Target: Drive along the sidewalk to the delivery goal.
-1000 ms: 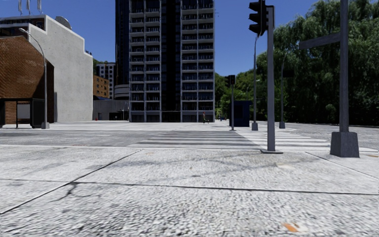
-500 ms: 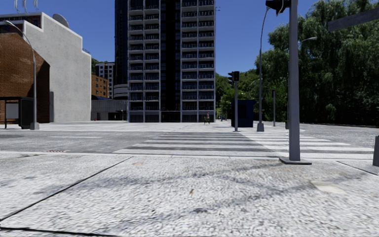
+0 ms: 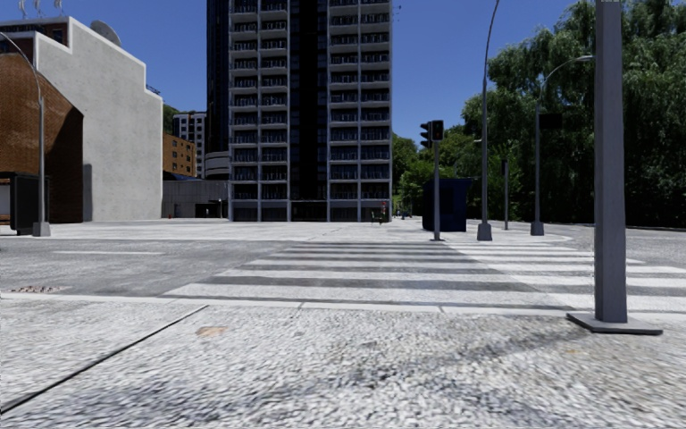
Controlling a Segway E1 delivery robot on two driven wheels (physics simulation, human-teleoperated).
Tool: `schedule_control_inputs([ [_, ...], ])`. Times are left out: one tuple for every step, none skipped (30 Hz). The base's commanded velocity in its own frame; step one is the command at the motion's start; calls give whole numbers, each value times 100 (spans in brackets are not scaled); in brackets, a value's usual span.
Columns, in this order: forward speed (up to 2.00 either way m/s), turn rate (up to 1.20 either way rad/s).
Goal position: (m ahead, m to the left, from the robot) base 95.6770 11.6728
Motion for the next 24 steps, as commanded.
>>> schedule_control_inputs([
  [196, 0],
  [196, 0],
  [196, 0],
  [196, 0],
  [196, 0],
  [196, 0],
  [196, 0],
  [196, 0],
  [196, 0],
  [196, 0],
  [196, 0],
  [196, 0],
  [196, 0],
  [196, 0],
  [196, 0],
  [196, 0],
  [196, 0],
  [196, 0],
  [196, 0],
  [196, 0],
  [196, 0],
  [196, 0],
  [196, 0],
  [196, 0],
])
